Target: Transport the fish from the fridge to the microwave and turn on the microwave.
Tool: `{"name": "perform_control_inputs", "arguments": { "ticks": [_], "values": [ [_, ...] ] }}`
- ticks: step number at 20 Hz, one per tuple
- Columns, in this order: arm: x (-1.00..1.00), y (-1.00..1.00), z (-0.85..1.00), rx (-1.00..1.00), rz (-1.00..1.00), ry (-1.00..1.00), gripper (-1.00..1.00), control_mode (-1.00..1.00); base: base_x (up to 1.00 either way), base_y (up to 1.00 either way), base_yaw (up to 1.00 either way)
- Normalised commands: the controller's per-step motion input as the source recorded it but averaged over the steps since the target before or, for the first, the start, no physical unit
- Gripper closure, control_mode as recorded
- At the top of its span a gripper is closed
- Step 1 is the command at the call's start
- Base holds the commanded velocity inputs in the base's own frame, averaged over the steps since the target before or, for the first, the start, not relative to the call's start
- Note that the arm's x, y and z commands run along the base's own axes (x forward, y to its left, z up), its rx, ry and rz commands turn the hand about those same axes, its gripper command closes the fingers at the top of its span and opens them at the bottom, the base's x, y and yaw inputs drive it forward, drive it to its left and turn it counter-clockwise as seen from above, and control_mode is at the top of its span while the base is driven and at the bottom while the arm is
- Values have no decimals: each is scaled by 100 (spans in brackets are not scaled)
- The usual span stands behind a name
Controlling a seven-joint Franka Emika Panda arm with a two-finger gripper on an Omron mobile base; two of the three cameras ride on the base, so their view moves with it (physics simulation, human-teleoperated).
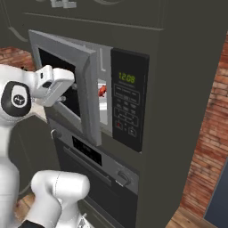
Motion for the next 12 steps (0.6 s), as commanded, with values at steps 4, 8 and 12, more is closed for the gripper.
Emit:
{"name": "perform_control_inputs", "arguments": {
  "ticks": [4, 8, 12],
  "values": [
    [100, -31, -4, 4, 39, -1, -100, -100, 0, 0, 0],
    [89, -12, 0, 0, 24, 0, -100, -100, 0, 0, 0],
    [45, 3, 0, 0, 5, 0, -100, -100, 0, 0, 0]
  ]
}}
